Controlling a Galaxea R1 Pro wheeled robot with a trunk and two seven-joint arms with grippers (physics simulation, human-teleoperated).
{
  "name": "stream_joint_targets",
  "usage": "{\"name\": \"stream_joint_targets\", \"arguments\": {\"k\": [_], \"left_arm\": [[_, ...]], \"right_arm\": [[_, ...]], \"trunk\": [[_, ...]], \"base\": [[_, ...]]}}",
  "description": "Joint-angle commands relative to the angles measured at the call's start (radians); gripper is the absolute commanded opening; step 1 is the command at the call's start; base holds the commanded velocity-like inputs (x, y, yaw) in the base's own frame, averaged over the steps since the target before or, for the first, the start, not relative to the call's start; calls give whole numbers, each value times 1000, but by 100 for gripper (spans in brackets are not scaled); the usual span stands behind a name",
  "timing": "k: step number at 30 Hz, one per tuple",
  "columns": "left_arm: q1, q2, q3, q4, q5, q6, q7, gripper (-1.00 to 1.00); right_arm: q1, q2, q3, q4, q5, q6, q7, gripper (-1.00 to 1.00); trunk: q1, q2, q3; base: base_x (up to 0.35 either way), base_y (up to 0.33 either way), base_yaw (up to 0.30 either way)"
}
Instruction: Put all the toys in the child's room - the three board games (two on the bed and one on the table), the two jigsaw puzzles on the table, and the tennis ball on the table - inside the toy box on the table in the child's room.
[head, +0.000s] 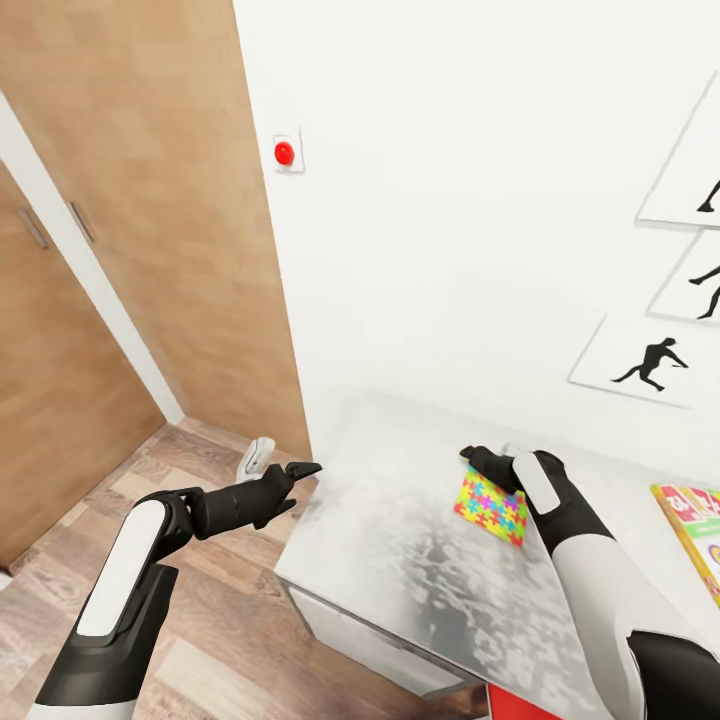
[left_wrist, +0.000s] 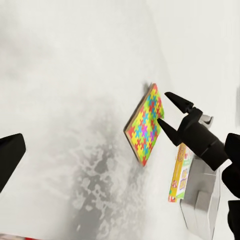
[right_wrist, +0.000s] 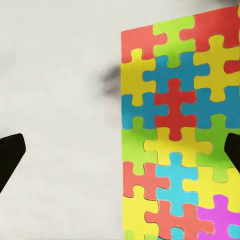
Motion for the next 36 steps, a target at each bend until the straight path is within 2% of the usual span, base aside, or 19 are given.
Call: {"name": "stream_joint_targets", "arguments": {"k": [1,7,11,20,26,31,32,36], "left_arm": [[-1,0,-1,-1,10,0,11,100],[-1,1,-1,-1,9,0,12,100],[-1,1,-1,0,8,0,11,100],[-1,1,-1,1,9,0,11,100],[0,1,0,1,9,0,11,100],[3,24,1,0,9,-1,8,100],[3,35,5,-1,10,-1,6,100],[16,47,38,0,9,0,11,100]], "right_arm": [[-1,0,-1,-4,-10,3,-11,100],[4,0,-1,-80,-8,-6,-20,100],[13,1,-2,-171,-11,-1,-22,100],[14,-2,-6,-186,-10,0,-23,100],[11,-23,-10,-174,-13,0,-29,100],[3,-41,-11,-151,-16,0,-79,100],[2,-45,-11,-150,-16,0,-84,100],[2,-56,-11,-146,-20,2,-90,100]], "trunk": [[1,-2,-2],[1,-2,-2],[1,-2,-2],[1,-2,-2],[1,-2,-2],[1,-2,-2],[1,-2,-2],[1,-2,-2]], "base": [[0,0,49],[0,0,-14],[0,2,-216],[0,175,-286],[0,290,-294],[0,97,-294],[0,31,-294],[0,15,-262]]}}
